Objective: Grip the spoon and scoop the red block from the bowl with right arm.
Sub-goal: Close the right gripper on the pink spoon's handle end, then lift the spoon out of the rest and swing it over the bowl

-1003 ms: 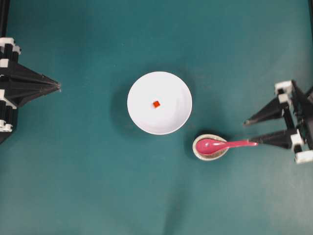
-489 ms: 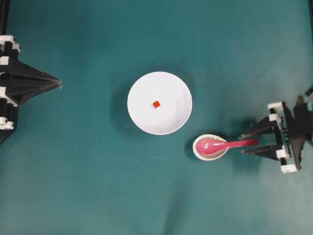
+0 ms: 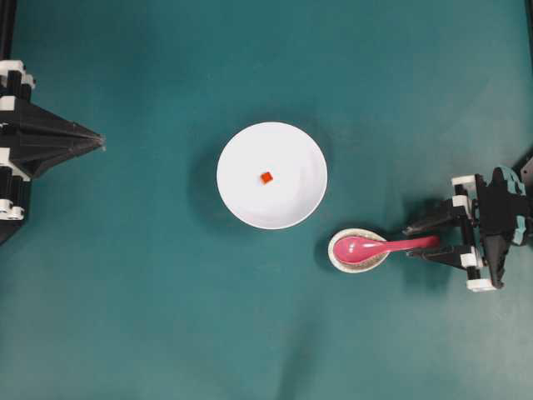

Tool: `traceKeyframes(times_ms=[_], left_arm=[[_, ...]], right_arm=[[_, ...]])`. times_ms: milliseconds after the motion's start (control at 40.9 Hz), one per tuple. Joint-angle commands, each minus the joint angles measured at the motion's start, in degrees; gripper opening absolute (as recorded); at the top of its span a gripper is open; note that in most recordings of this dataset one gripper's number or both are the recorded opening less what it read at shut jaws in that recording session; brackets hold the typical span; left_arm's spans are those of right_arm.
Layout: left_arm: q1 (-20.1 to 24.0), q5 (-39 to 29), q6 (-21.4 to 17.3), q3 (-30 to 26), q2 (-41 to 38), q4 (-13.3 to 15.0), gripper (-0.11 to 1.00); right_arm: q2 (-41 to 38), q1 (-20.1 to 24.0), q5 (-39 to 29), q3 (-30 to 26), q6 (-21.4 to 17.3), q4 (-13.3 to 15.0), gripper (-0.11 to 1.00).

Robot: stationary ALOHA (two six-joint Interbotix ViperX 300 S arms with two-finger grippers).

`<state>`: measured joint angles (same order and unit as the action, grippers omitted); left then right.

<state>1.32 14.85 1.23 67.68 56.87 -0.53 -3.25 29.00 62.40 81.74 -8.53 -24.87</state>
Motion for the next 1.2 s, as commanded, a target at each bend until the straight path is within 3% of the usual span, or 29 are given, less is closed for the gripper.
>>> traceKeyframes(times_ms=[0, 147, 269, 489, 636, 758, 832, 905, 1003, 1076, 1174], left_arm=[[0.18, 0.26, -0.09, -1.58, -0.44, -0.09, 0.0], [0.18, 0.18, -0.18, -1.49, -0.44, -0.18, 0.0], [0.18, 0.18, -0.26, -1.49, -0.44, -0.18, 0.0], [0.26, 0.09, -0.62, -1.58, -0.44, -0.18, 0.0], [0.26, -1.05, -0.53, -1.58, -0.35, -0.18, 0.0], [0.18, -1.23, -0.18, -1.67, -0.53, -0.18, 0.0], [0.18, -1.23, -0.09, -1.58, -0.53, -0.18, 0.0], [0.18, -1.23, -0.09, -1.58, -0.53, -0.18, 0.0], [0.18, -1.23, -0.09, -1.58, -0.53, -0.18, 0.0], [0.18, -1.23, -0.09, -1.67, -0.53, -0.18, 0.0], [0.18, -1.23, -0.18, -1.58, -0.53, -0.18, 0.0]], right_arm=[[0.44, 0.26, 0.26, -0.35, -0.35, -0.18, 0.48], [0.44, 0.26, 0.26, -0.35, -0.35, -0.09, 0.38], [0.44, 0.26, 0.26, -0.26, -0.35, 0.0, 0.23], [4.31, 0.26, -0.09, -2.29, -0.26, 0.09, 0.23], [12.66, -1.67, -6.06, -5.8, 0.97, -0.09, 0.23], [20.04, -6.24, -19.69, -10.9, 1.14, -0.18, 0.23], [23.82, -10.81, -32.08, -15.29, 1.41, -0.18, 0.23], [26.54, -17.31, -48.87, -21.36, 1.58, 0.0, 0.23], [26.81, -25.58, -68.99, -28.92, 1.58, 0.53, 0.23], [25.58, -29.88, -79.19, -33.84, 1.58, 1.93, 0.23], [22.59, -32.78, -87.45, -39.11, 1.32, 4.83, 0.23]])
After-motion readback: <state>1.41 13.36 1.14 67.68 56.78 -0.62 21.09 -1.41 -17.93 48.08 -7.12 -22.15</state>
